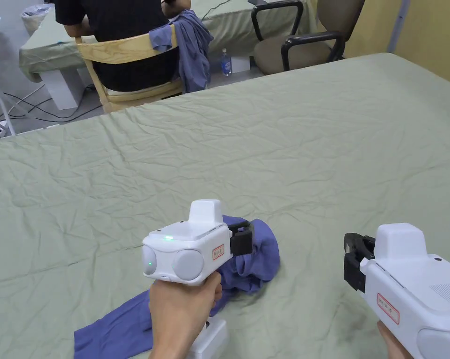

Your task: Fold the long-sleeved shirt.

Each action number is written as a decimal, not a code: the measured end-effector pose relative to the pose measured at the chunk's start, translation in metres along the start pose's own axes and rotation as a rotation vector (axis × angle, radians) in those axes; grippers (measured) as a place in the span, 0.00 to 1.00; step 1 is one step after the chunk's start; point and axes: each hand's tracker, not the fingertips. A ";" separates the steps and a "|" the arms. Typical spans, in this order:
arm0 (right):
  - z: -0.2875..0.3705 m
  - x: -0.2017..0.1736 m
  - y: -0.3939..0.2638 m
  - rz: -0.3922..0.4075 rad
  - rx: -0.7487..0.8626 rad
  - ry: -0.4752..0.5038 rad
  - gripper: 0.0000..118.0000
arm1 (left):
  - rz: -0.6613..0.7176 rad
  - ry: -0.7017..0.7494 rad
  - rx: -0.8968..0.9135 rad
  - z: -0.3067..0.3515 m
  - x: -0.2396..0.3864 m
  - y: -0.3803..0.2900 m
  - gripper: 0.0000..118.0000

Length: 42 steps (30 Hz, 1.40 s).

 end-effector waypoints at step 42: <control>-0.016 -0.074 0.015 0.186 -0.025 0.060 0.01 | 0.255 0.326 -0.386 0.093 -0.241 -0.128 0.66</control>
